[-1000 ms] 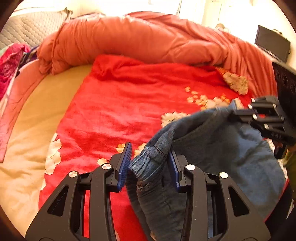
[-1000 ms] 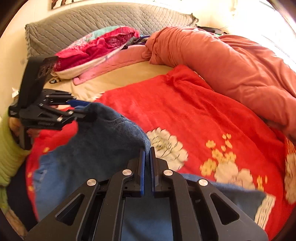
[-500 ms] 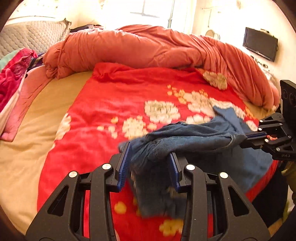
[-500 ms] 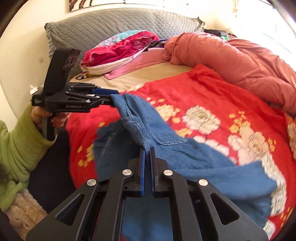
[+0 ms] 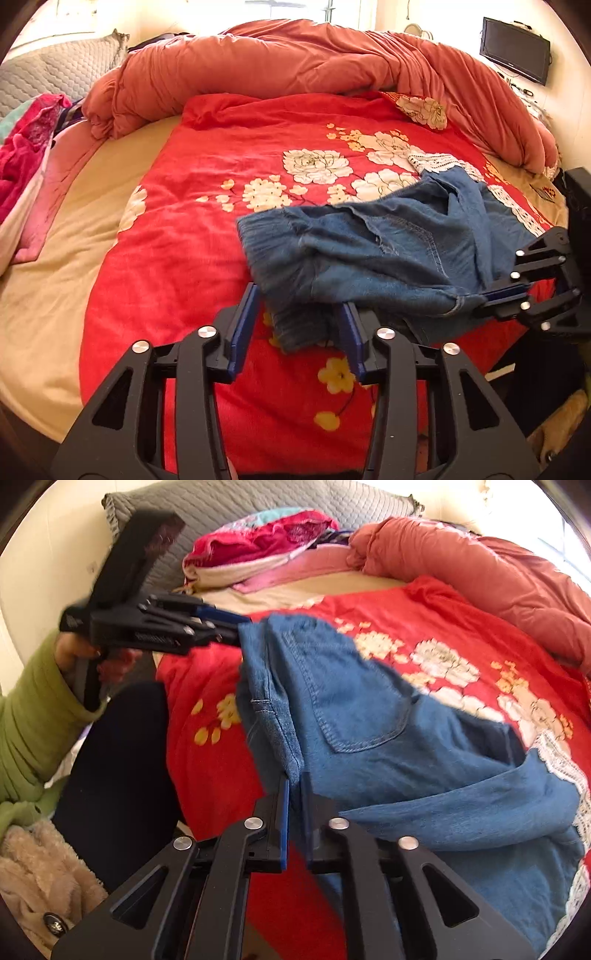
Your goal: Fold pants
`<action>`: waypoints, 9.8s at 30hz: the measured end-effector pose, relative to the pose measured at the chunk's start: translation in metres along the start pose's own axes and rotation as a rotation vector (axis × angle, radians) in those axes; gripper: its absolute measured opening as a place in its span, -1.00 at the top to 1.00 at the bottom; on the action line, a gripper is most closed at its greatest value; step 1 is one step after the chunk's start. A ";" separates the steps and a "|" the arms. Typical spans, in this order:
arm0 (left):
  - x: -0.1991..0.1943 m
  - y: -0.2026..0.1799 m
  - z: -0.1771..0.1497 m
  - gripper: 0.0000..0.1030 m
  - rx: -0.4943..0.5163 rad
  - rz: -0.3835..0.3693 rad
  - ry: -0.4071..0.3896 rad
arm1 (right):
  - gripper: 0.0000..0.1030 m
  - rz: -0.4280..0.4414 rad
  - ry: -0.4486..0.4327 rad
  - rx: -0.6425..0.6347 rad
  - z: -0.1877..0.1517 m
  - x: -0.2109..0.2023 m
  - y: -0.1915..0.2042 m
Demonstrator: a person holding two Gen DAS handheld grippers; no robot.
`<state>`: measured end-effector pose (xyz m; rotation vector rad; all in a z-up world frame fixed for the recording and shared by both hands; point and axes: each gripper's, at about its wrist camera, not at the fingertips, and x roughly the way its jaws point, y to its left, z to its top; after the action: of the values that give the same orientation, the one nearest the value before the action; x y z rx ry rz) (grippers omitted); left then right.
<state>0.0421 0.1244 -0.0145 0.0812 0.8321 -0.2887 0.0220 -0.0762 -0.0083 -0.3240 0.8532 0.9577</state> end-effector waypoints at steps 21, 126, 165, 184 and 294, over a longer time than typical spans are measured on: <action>0.016 -0.107 0.037 -0.40 0.071 -0.150 0.004 | 0.20 -0.119 -0.140 0.241 -0.051 -0.083 -0.033; 0.095 -0.228 0.020 0.19 0.389 -0.268 -0.039 | 0.84 -0.422 -0.358 1.006 -0.160 -0.203 -0.177; 0.050 -0.192 -0.002 0.81 0.310 -0.419 0.025 | 0.78 -0.383 -0.285 1.112 -0.233 -0.211 -0.142; 0.046 -0.197 -0.016 0.46 0.346 -0.352 0.027 | 0.42 -0.431 -0.096 0.396 -0.131 -0.157 -0.049; -0.011 -0.087 0.023 0.06 -0.042 0.104 -0.057 | -0.15 -0.340 -0.178 0.837 -0.219 -0.188 -0.172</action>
<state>0.0269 0.0395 0.0126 0.0763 0.7746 -0.1753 0.0007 -0.4109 -0.0262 0.3282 0.9230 0.2541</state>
